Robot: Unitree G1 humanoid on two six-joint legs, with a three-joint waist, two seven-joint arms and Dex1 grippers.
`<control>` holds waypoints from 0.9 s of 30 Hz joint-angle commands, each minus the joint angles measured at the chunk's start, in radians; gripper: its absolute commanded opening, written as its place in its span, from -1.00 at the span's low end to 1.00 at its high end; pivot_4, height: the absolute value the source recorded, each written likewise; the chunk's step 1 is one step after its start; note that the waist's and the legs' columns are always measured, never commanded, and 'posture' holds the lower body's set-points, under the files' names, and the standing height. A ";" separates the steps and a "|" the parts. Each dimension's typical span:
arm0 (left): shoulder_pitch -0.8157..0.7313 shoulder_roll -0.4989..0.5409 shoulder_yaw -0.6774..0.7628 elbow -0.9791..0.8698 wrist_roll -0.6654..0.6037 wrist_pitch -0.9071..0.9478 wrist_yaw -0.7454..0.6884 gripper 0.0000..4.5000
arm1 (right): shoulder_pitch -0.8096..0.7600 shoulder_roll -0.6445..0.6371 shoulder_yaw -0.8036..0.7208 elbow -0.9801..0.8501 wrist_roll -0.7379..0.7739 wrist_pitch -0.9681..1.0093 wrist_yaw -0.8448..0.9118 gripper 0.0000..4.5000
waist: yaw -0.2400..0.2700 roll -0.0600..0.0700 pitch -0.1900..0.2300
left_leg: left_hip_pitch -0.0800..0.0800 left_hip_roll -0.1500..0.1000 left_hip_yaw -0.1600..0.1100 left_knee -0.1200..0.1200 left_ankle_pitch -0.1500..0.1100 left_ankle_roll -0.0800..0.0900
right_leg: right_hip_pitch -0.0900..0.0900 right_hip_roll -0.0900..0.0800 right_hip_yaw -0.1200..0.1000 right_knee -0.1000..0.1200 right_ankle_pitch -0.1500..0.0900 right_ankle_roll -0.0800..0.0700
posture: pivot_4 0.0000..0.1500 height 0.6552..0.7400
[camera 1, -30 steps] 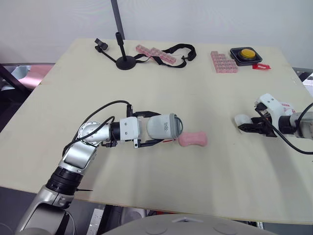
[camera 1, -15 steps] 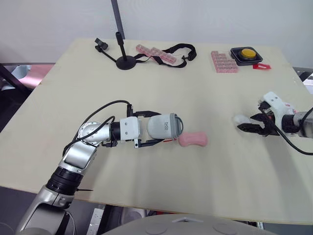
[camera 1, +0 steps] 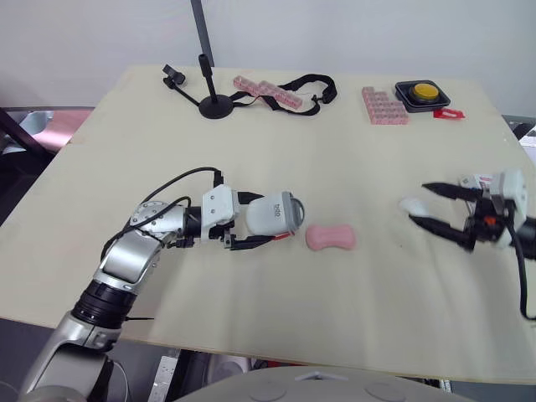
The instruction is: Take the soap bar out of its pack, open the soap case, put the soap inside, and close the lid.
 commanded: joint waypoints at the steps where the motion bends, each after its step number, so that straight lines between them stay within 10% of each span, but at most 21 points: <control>1: -0.025 0.041 0.007 -0.024 -0.016 0.032 -0.053 0.55 | 0.084 0.046 0.015 -0.125 0.060 -0.098 0.117 0.97 | -0.006 0.000 0.000 | 0.000 0.001 0.000 0.000 0.000 0.000 | 0.000 0.001 0.000 0.000 0.000 0.000 | 1.00 0.99; 27: -0.188 0.181 -0.140 -0.150 0.118 0.225 -0.209 0.55 | -0.009 0.114 0.219 -0.058 -0.014 -0.275 0.157 0.97 | -0.049 0.000 0.000 | 0.003 -0.002 -0.001 0.000 0.002 0.003 | 0.002 -0.003 -0.002 0.000 0.000 0.000 | 1.00 0.99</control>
